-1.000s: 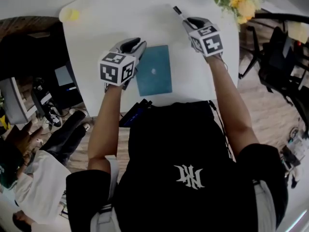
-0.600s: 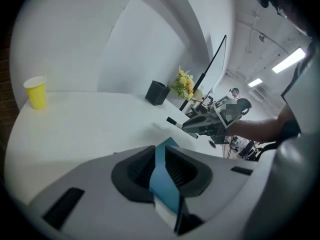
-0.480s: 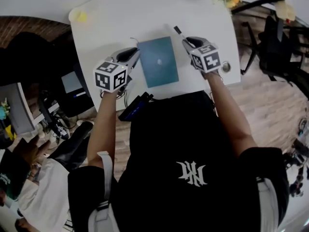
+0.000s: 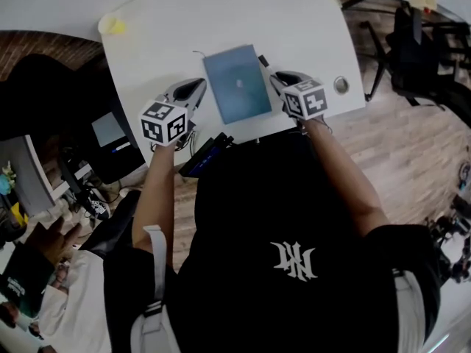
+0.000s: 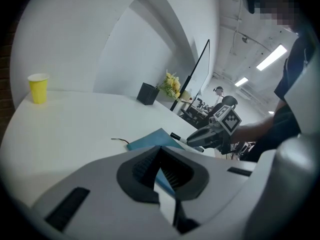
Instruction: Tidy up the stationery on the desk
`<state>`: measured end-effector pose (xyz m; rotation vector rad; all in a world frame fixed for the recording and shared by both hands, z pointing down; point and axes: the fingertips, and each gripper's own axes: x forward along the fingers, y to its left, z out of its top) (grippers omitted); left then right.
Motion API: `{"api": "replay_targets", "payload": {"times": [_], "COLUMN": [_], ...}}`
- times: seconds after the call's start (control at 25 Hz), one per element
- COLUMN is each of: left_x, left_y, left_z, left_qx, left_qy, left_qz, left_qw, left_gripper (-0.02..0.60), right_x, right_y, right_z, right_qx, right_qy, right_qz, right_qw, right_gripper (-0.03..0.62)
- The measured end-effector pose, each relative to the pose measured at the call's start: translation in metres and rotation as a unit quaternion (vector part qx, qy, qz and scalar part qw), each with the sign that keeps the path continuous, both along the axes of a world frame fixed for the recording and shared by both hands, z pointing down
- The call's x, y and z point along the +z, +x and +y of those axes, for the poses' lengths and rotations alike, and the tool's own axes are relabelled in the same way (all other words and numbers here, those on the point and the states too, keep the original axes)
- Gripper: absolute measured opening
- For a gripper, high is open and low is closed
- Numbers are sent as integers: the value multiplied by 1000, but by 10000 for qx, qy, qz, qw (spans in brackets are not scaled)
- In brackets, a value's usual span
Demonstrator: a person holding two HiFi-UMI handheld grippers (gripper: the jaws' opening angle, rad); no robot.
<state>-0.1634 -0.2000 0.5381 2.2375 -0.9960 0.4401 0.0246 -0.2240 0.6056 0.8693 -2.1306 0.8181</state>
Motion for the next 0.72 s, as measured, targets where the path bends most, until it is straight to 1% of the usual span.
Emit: {"api": "replay_targets", "payload": {"times": [0.2,0.4,0.72], "left_x": [2,3,2], "left_y": [2,10,13], "left_z": [6,11,11], "left_qx": [-81,-15,25], "left_qy": [-72,-100,-138], "left_qz": [197,274,324], "left_qw": [9997,9996,9994], "left_gripper": [3,3,3], "right_x": [4,7,8], "right_y": [2,7,-3], "right_z": [14,18,25], "right_qx": [225,436,235], "right_qy": [-226,-350,-483], "right_qz": [-60,22,58], "right_qw": [9995,9984,9985], "right_gripper": [87,87,89]}}
